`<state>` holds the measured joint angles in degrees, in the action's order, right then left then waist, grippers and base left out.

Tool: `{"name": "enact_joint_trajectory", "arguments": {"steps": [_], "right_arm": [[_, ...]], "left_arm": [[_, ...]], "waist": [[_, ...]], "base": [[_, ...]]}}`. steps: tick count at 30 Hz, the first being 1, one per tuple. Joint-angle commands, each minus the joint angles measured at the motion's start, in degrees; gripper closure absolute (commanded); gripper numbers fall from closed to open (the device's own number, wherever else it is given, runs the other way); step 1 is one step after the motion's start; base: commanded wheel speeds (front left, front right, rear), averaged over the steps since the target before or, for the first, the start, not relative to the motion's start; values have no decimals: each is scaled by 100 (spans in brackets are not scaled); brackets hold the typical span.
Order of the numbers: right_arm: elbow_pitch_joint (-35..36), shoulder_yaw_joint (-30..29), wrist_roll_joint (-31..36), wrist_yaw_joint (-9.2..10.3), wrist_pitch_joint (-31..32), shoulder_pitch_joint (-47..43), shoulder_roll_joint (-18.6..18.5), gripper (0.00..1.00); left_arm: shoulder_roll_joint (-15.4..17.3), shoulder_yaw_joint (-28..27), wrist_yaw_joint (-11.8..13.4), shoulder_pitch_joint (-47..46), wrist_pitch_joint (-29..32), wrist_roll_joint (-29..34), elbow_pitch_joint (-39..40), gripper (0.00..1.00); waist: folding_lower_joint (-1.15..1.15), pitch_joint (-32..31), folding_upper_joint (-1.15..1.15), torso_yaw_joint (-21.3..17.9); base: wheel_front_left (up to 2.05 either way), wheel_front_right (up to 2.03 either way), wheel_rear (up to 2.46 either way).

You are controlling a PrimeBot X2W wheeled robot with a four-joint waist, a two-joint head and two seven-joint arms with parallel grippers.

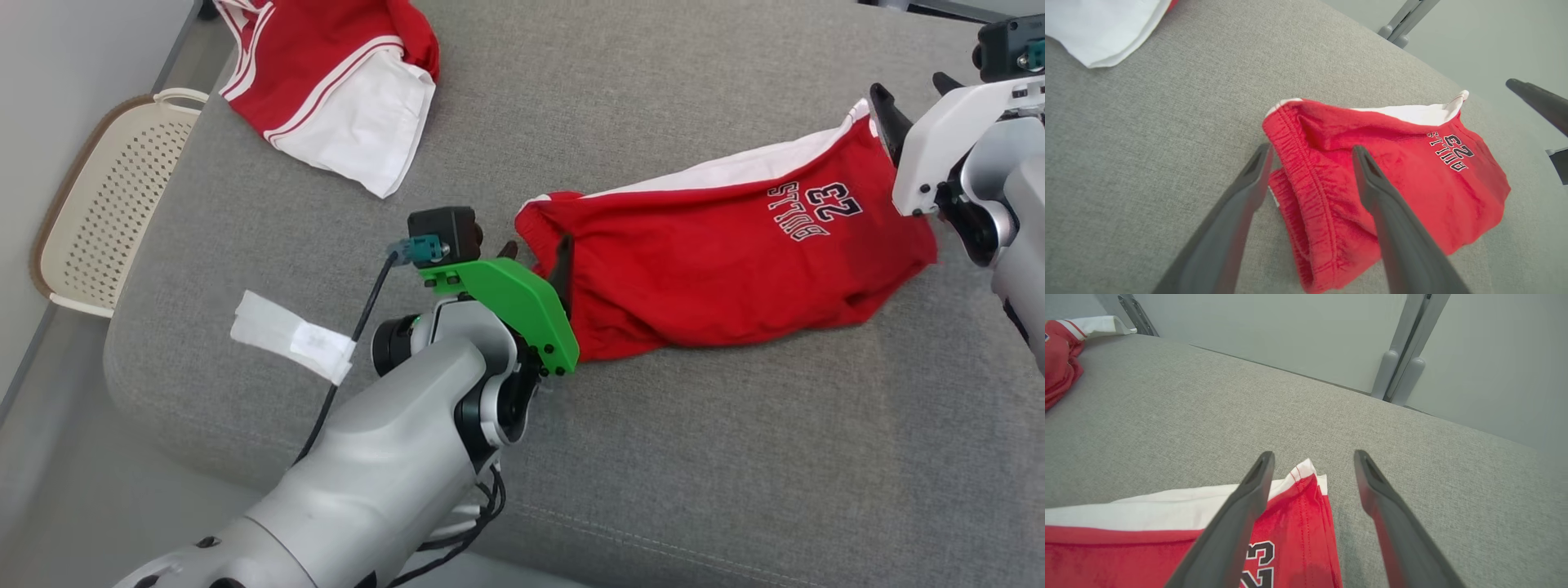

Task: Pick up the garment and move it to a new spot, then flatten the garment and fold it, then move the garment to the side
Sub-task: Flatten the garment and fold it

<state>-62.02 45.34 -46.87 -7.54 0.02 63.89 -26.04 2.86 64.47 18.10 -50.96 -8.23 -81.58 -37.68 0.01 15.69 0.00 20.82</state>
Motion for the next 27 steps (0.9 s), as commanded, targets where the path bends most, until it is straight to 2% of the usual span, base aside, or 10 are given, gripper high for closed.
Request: {"name": "enact_joint_trajectory", "arguments": {"steps": [1,13,23,27], "right_arm": [[122,64,-132,10,-115,-138,-96,0],[1285,329,-954,10,-795,-726,-587,0],[2102,392,-1215,9,-1179,-1147,-957,0],[2417,309,-1249,10,-1309,-1400,-1125,0]], "left_arm": [[60,8,-79,172,-65,0,1,0],[227,-223,40,1055,-181,-415,16,0],[200,-801,-57,1394,-402,-902,-216,0],[201,-863,-108,1429,-427,-942,-411,0]], "waist": [[-1,-129,0,-127],[-1,-533,0,-809],[-1,-553,0,-1430],[-1,-556,0,-1645]], "base": [[0,0,0],[0,0,0],[0,0,0],[0,0,0]]}}
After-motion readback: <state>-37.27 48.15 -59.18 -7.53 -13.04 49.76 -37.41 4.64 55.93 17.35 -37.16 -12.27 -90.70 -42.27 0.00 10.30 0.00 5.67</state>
